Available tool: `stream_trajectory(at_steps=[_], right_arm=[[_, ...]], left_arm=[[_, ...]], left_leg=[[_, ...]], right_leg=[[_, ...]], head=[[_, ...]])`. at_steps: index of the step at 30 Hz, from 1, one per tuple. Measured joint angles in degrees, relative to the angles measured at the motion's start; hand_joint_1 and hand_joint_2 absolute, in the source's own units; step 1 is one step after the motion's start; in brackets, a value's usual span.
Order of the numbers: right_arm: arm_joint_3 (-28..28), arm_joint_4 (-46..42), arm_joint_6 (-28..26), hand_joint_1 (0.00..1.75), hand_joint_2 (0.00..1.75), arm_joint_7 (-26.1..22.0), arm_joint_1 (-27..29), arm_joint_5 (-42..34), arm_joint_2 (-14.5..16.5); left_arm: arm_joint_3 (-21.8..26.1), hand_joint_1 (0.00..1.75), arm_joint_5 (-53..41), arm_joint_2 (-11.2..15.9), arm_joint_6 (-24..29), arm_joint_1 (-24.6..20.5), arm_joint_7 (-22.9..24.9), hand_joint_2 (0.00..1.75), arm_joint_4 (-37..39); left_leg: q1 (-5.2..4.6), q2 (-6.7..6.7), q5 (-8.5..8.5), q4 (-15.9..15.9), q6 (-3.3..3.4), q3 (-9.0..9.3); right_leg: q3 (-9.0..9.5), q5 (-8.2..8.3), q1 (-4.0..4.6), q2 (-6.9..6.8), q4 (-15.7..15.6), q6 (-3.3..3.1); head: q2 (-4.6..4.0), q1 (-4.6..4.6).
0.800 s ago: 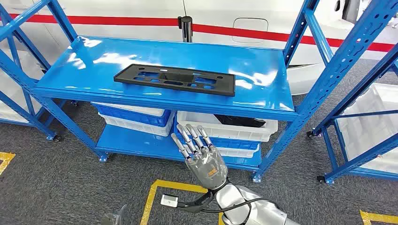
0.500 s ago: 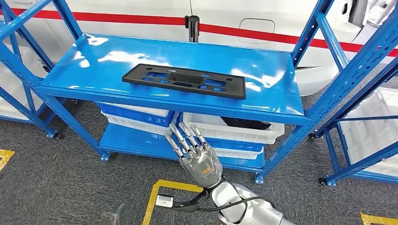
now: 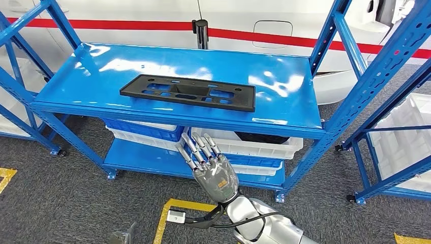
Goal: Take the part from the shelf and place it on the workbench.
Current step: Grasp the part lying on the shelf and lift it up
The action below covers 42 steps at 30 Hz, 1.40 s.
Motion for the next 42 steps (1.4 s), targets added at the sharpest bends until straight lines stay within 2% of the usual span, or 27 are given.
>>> stream_trajectory(at_steps=[1, 3, 4, 7, 8, 10, 12, 14, 16, 17, 18, 19, 21, 22, 24, 26, 28, 29, 31, 32, 33, 34, 35, 37, 38, 39, 42], right_arm=[[0.0, 0.0, 0.0, 0.0, 1.75, 0.0, 0.0, 0.0, 0.0], [0.0, 0.1, 0.0, 0.0, 1.75, 0.0, 0.1, 0.0, 0.0], [0.0, 0.1, 0.0, 0.0, 1.75, 0.0, 0.1, 0.0, 0.0], [0.0, 0.2, 0.0, 0.0, 1.75, 0.0, 0.0, 0.0, 0.2], [0.0, 0.2, 0.0, 0.0, 1.75, 0.0, 0.0, 0.0, 0.2], [0.0, 0.2, 0.0, 0.0, 1.75, 0.0, 0.0, 0.0, 0.3], [0.0, 0.2, 0.0, 0.0, 1.75, 0.0, -0.1, 0.0, 0.3], [-0.1, 0.2, 0.0, 0.0, 1.75, 0.0, -0.1, 0.0, 0.3], [-0.1, 0.3, 0.0, 0.0, 1.75, 0.0, 0.1, 0.0, 0.2], [-0.1, 0.4, 0.0, 0.0, 1.75, 0.0, 0.2, 0.0, 0.1], [-0.1, 0.5, 0.0, 0.0, 1.75, 0.0, 0.3, 0.0, 0.1], [-0.1, 0.5, 0.0, 0.0, 1.75, 0.0, 0.3, 0.0, 0.1], [-0.1, 0.5, 0.0, 0.0, 1.75, 0.0, 0.3, 0.0, 0.0], [-0.1, 0.5, 0.0, 0.0, 1.75, 0.0, 0.3, 0.0, 0.1], [-0.1, 0.5, 0.0, 0.0, 1.75, 0.0, 0.3, 0.0, 0.1], [-0.1, 0.5, -0.1, 0.0, 1.75, 0.1, 0.2, 0.0, 0.1], [-0.2, 0.5, -0.7, 0.0, 1.75, 0.6, 0.2, 0.0, 0.0], [-0.2, 0.5, -1.1, 0.0, 1.75, 1.0, 0.3, 0.0, 0.0], [-0.2, 0.5, -1.7, 0.0, 1.75, 1.8, 0.5, 0.0, -0.4], [-0.1, 0.5, -1.8, 0.0, 1.75, 2.0, 0.7, 0.0, -0.6], [0.0, 0.5, -1.8, 0.0, 1.75, 2.4, 0.8, 0.0, -0.8], [0.1, 0.5, -1.8, 0.0, 1.75, 3.0, 0.9, 0.0, -1.0], [0.2, 0.5, -1.8, 0.0, 1.75, 3.7, 1.0, 0.0, -1.1], [0.5, 0.5, -1.8, 0.0, 1.75, 5.2, 0.8, 0.0, -1.2], [0.7, 0.5, -1.8, 0.0, 1.75, 5.8, 0.7, 0.0, -1.3], [0.9, 0.5, -1.8, 0.0, 1.75, 6.3, 0.6, 0.0, -1.5], [1.6, 0.4, -1.8, 0.0, 1.75, 7.0, 0.5, 0.0, -1.9]], left_arm=[[0.0, 0.0, 0.0, 0.0, 0.0, 0.1, 0.0, 0.0, 0.0], [0.0, 0.0, 0.0, 0.0, 0.0, 0.2, 0.0, 0.0, 0.0], [0.0, 0.0, 0.0, 0.0, 0.0, 0.2, 0.0, 0.0, 0.0], [0.0, 0.0, 0.0, 0.0, 0.0, 0.2, 0.0, 0.0, 0.0], [0.0, 0.0, 0.0, 0.1, 0.0, 0.2, 0.0, 0.0, 0.0], [0.0, 0.0, 0.0, 0.1, 0.1, 0.2, 0.0, 0.0, 0.0], [0.0, 0.0, 0.0, 0.0, 0.1, 0.2, 0.0, 0.0, 0.0], [0.1, 0.0, 0.0, 0.0, 0.1, 0.2, 0.0, 0.0, 0.0], [0.1, 0.0, 0.1, 0.0, 0.1, 0.2, 0.0, 0.0, 0.0], [0.1, 0.0, 0.1, 0.0, 0.1, 0.2, 0.0, 0.0, 0.0], [0.1, 0.0, 0.1, 0.0, 0.1, 0.2, 0.0, 0.0, 0.0], [0.1, 0.0, 0.1, 0.0, 0.1, 0.2, 0.0, 0.0, 0.0], [0.1, 0.0, 0.1, 0.0, 0.1, 0.2, 0.0, 0.0, 0.0], [0.1, 0.0, 0.1, 0.0, 0.1, 0.2, 0.0, 0.0, 0.0], [0.1, 0.0, 0.1, 0.0, 0.1, 0.2, 0.0, 0.0, 0.0], [0.1, 0.0, 0.7, 0.1, 0.6, 0.2, 0.4, 0.0, 0.0], [1.3, 0.0, 3.6, 0.7, 2.7, -0.4, 2.0, 0.0, 2.0], [2.5, 0.0, 5.5, 1.2, 3.7, -0.6, 3.0, 0.0, 3.7], [5.4, 0.0, 7.9, 2.6, 4.6, -0.5, 3.8, 0.0, 7.2], [6.5, 0.0, 8.3, 3.3, 4.6, -0.1, 3.8, 0.0, 8.3], [7.3, 0.0, 8.4, 3.9, 4.5, 0.1, 3.7, 0.0, 9.3], [7.9, 0.0, 8.5, 4.4, 4.4, 0.2, 3.4, 0.0, 10.2], [8.3, 0.0, 8.5, 4.9, 4.2, 0.1, 3.1, 0.0, 10.9], [8.9, 0.0, 8.2, 5.3, 4.0, -0.2, 2.2, 0.0, 12.1], [9.1, 0.0, 7.9, 5.4, 4.0, -0.5, 1.7, 0.0, 12.6], [9.3, 0.0, 7.8, 5.4, 3.9, -0.7, 1.4, 0.0, 13.1], [9.7, 0.0, 7.5, 5.4, 4.0, -1.1, 0.8, 0.0, 13.9]], left_leg=[[0.08, 0.0, -0.35, 2.3, -0.13, -1.61], [0.23, 0.02, 1.16, 2.4, -0.2, -2.46], [0.28, 0.03, 2.92, 0.1, -0.14, -1.56], [0.15, 0.01, 7.78, -10.0, 0.41, 3.02], [-0.01, -0.01, 8.28, -12.0, 0.65, 3.9], [-0.46, -0.06, 8.06, -12.8, 1.18, 4.24], [-0.46, -0.02, 8.25, -13.5, 2.0, 4.8], [-0.32, 0.09, 8.36, -14.2, 2.71, 5.52], [-0.44, 0.1, 8.11, -14.2, 3.12, 5.81], [-0.46, 0.06, 7.99, -14.2, 3.22, 5.91], [-0.46, 0.0, 7.85, -14.2, 3.25, 6.02], [-0.46, -0.09, 7.69, -14.2, 3.2, 6.2], [-0.52, -0.23, 7.24, -14.1, 2.83, 6.68], [-0.68, -0.27, 6.92, -14.0, 2.54, 6.85], [-0.91, -0.27, 6.43, -13.8, 1.99, 6.98], [-0.66, -0.19, 6.01, -13.7, 1.37, 7.04], [-0.26, -0.08, 4.78, -11.8, 0.68, 6.49], [-0.11, -0.04, 3.57, -9.3, 0.4, 5.45], [0.11, 0.0, 0.75, -2.0, -0.01, 1.72], [0.2, 0.0, 0.11, 0.8, -0.17, -0.17], [0.25, 0.0, 0.42, 2.1, -0.27, -1.41], [0.27, 0.02, 1.83, 1.2, -0.28, -1.62], [0.28, 0.03, 4.02, -1.6, -0.18, -0.8], [0.19, 0.06, 7.87, -9.0, 0.21, 2.26], [0.08, 0.06, 8.69, -11.4, 0.41, 3.37], [-0.1, 0.05, 8.78, -12.7, 0.64, 3.94], [-0.49, 0.06, 8.43, -13.3, 1.56, 4.5]], right_leg=[[0.15, -0.15, 0.05, 0.04, 0.0, -0.1], [0.44, -0.35, 0.1, 0.19, 0.0, -0.13], [0.65, -0.49, 0.09, 0.29, 0.0, -0.04], [1.27, -1.06, 0.31, 0.5, 0.0, 0.54], [1.32, -1.23, 0.42, 0.53, 0.0, 0.82], [1.31, -1.46, 0.54, 0.55, -0.1, 1.52], [1.06, -1.96, 0.5, 0.39, 0.5, 2.09], [-1.1, -3.84, 0.53, 0.21, 4.9, 2.05], [-5.24, -6.19, 0.45, 0.15, 12.1, 1.8], [-6.94, -6.67, 0.41, 0.15, 14.7, 1.92], [-7.7, -6.32, 0.36, 0.15, 15.3, 2.23], [-7.32, -5.15, 0.3, 0.14, 13.8, 2.7], [-4.35, -1.74, 0.12, -0.06, 6.7, 3.52], [-2.8, -0.33, 0.13, -0.16, 3.3, 3.56], [-1.33, 0.79, 0.2, -0.27, 0.2, 2.93], [-1.08, 0.78, 0.18, -0.16, 0.0, 1.95], [-0.46, 0.51, 0.0, -0.12, -0.2, 0.93], [-0.06, 0.34, -0.1, -0.11, -0.3, 0.48], [0.56, -0.12, 0.08, -0.04, -0.3, -0.2], [0.8, -0.3, 0.17, 0.07, -0.3, -0.33], [1.03, -0.5, 0.23, 0.19, -0.3, -0.38], [1.29, -0.69, 0.24, 0.28, -0.3, -0.3], [1.6, -0.93, 0.23, 0.33, -0.3, -0.14], [2.15, -1.49, 0.4, 0.33, -0.3, 0.34], [2.29, -1.75, 0.55, 0.33, -0.3, 0.64], [2.36, -1.98, 0.67, 0.33, -0.3, 0.96], [2.47, -2.52, 0.7, 0.26, -0.3, 1.91]], head=[[0.01, 0.01], [0.01, -0.01], [0.01, -0.02], [0.02, -0.03], [0.02, -0.02], [0.01, -0.02], [0.01, -0.01], [0.02, 0.09], [0.02, 0.18], [0.02, 0.19], [0.02, 0.21], [0.02, 0.21], [0.01, 0.25], [0.01, 0.26], [0.01, 0.18], [0.02, 0.08], [0.02, -0.01], [0.01, -0.08], [0.01, -0.21], [0.01, -0.2], [0.01, -0.22], [0.01, -0.25], [0.01, -0.25], [0.02, -0.28], [0.02, -0.24], [0.02, -0.23], [0.01, -0.22]])
